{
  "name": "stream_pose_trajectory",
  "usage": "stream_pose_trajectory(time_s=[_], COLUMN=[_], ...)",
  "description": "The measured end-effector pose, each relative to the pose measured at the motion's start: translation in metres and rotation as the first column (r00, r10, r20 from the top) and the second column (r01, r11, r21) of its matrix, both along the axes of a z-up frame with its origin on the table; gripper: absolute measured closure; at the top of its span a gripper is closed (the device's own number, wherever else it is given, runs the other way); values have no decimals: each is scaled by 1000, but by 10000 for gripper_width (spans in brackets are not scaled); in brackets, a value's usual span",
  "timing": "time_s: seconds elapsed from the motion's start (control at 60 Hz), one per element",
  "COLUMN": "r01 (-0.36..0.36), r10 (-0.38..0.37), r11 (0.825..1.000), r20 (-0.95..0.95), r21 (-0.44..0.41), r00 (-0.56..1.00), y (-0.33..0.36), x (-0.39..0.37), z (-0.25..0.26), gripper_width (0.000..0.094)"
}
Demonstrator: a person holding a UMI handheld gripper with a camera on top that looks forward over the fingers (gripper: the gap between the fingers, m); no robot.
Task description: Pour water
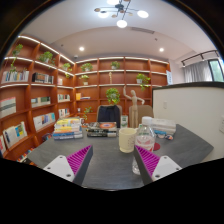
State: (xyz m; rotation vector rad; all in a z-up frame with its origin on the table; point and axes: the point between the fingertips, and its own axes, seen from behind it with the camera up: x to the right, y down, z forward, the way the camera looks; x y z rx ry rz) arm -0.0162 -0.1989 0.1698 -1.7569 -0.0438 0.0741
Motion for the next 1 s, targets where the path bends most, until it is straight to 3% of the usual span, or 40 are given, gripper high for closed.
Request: stream_pose_trajectory(time_s=[0.233, 0.617, 0.667, 0.8, 1.0], r01=[118, 84, 82, 63, 57], r10=[-121, -84, -81, -62, -57], r11=[991, 996, 997, 998, 998], r20=[62, 65, 58, 43, 70], r21=[60, -2, -6, -10, 2], r00=[991, 994, 995, 997, 996], y=[8, 104, 112, 124, 127], x=[83, 112, 112, 106, 102], z=[-32, -73, -75, -77, -75], gripper_width=[65, 84, 130, 388, 535])
